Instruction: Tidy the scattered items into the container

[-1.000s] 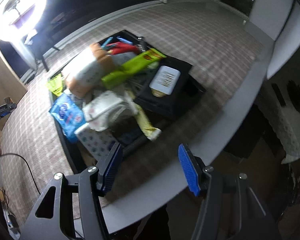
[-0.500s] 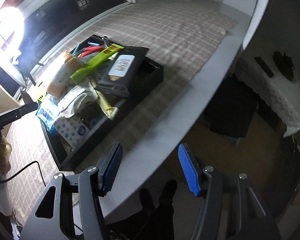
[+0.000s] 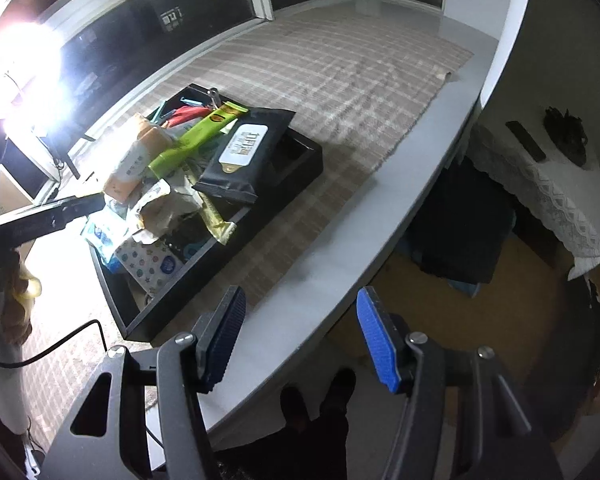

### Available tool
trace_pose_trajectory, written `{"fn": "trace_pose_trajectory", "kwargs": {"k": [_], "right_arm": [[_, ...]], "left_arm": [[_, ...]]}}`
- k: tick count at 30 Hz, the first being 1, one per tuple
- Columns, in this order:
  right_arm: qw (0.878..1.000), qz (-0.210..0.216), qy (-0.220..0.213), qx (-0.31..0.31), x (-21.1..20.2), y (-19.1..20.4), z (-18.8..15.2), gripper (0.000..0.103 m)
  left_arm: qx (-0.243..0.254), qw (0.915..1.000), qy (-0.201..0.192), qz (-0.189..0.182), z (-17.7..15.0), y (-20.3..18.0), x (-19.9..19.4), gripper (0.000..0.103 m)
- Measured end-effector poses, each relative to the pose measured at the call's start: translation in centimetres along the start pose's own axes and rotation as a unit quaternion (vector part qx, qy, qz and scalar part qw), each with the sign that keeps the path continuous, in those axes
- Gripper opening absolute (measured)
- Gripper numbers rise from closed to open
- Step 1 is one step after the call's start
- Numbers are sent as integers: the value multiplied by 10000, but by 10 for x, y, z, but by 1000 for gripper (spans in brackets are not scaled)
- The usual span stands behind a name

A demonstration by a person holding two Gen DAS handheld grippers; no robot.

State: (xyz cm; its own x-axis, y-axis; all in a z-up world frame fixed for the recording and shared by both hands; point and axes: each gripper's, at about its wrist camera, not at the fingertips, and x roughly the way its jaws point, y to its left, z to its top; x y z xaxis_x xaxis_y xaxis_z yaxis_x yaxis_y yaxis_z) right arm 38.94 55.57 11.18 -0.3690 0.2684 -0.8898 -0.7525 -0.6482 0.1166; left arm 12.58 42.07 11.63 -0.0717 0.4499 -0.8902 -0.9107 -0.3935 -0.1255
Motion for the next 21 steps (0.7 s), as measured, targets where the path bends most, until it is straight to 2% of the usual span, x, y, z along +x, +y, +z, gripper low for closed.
{"fn": "trace_pose_trajectory", "kwargs": {"k": [12, 16, 21], "right_arm": [[9966, 453, -86, -681, 2, 48, 11, 57], [9932, 586, -70, -1002, 2, 72, 15, 57], [9856, 829, -4, -1477, 8, 110, 14, 57]], "left_arm": [[-887, 9936, -281, 641, -72, 50, -51, 69], [-1232, 9873, -267, 972, -98, 66, -65, 73], [-1701, 9762, -210, 1326, -131, 85, -81, 73]]}}
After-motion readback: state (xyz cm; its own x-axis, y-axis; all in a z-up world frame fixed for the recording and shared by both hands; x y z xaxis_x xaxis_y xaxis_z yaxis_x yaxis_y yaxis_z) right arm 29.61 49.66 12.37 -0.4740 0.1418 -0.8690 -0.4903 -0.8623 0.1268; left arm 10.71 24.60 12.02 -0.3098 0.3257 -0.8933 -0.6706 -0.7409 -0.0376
